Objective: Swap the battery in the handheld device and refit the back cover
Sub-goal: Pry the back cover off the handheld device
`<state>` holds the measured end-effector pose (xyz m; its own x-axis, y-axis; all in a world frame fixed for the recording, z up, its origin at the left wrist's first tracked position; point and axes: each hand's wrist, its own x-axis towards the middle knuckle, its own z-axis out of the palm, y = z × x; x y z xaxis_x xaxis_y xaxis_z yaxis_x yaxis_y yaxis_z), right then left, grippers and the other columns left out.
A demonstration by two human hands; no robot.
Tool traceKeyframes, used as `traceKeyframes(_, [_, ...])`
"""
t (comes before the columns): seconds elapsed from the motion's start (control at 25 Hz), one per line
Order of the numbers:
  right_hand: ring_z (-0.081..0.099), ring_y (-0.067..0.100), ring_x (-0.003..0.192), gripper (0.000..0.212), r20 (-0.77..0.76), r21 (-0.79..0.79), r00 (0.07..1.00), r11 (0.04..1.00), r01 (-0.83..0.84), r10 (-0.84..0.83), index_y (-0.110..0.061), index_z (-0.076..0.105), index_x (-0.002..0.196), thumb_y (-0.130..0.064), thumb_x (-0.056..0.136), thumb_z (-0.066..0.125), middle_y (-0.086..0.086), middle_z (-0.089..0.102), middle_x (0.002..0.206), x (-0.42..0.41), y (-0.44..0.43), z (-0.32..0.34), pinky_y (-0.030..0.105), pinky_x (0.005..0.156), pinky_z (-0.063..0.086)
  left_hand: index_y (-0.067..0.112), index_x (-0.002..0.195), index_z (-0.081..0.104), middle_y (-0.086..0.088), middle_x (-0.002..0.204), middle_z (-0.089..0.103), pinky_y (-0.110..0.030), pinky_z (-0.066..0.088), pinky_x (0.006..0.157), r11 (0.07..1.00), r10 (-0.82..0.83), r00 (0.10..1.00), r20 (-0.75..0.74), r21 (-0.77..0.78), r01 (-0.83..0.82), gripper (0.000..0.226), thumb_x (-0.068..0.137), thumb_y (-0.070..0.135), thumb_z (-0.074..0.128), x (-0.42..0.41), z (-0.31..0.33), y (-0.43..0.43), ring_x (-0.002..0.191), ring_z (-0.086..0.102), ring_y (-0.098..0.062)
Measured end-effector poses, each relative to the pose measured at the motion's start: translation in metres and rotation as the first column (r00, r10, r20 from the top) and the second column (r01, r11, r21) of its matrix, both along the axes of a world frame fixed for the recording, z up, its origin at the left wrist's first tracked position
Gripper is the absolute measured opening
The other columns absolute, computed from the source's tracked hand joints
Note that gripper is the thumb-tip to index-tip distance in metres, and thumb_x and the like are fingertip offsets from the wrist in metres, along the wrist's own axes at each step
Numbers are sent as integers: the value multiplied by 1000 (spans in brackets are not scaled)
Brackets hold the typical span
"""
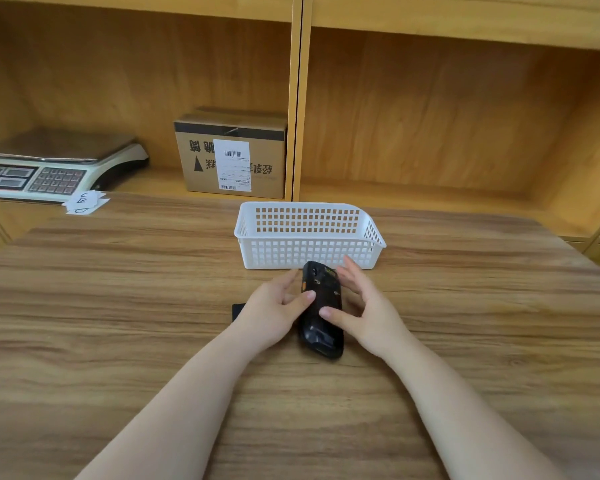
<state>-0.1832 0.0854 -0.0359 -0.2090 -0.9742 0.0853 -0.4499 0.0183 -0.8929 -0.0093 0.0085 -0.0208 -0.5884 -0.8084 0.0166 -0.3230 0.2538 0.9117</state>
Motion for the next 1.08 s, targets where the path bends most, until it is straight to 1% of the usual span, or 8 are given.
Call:
traceKeyframes(0.08, [31,1,141,127,-114,95,993,995,-12,23,-34,14,153,-76,48,71,-16,34,153,-8,-1,-2,31,117,25,48,125,52,19,62,71,-19,43,83,1000,-11,1000,27,-23,11,36,96,27,54,3,1,-2,92,68,3])
traceKeyframes(0.2, [28,4,143,131,-117,153,991,987,-45,63,-32,16,153,-82,44,68,-13,30,156,-12,-2,-4,34,119,24,54,110,58,18,65,72,-23,46,86,997,-58,993,101,-45,63,30,97,28,50,8,1,-2,90,69,-2])
traceKeyframes(0.32, [28,2,142,122,-37,150,997,987,-65,72,-23,17,154,-60,56,81,-7,29,158,-10,-2,-5,29,118,24,47,120,57,15,110,72,-26,43,101,992,-112,985,132,-49,119,31,97,27,51,10,-2,-3,111,63,-2])
traceKeyframes(0.48, [27,2,141,112,-38,152,997,987,-53,60,-22,19,153,-39,65,85,-5,28,158,-9,-2,-6,26,117,23,27,141,46,-6,153,38,-20,30,107,988,-109,967,231,-83,131,47,95,23,57,12,-2,-3,133,46,-9])
traceKeyframes(0.6, [27,4,142,117,-63,162,996,986,-50,61,-25,18,153,-51,59,83,-7,28,158,-9,-2,-4,31,118,24,26,144,41,-6,154,35,-21,30,108,987,-84,966,246,-112,114,54,93,25,60,11,-3,-5,133,46,-8])
traceKeyframes(0.76, [25,5,143,116,-54,174,995,982,-72,82,-23,15,154,-46,62,84,-6,25,159,-10,-3,-3,31,119,23,28,147,34,4,149,45,-31,31,115,991,-66,980,188,-101,86,67,89,23,65,13,-11,-10,138,40,-7])
traceKeyframes(0.96, [24,-3,137,112,-31,172,995,982,-83,90,-21,14,154,-31,68,85,-8,25,158,-11,-4,-2,25,117,21,36,142,36,2,146,49,-25,39,108,999,-15,993,-115,49,20,63,91,7,60,12,-8,-13,129,49,-3])
traceKeyframes(1.08, [25,0,141,113,4,172,996,981,-94,95,-22,14,154,-29,67,86,-8,25,158,-14,-3,-3,26,118,22,34,144,34,7,151,37,-24,35,109,979,-89,977,-193,166,121,67,91,1,59,9,-4,-20,136,39,-2])
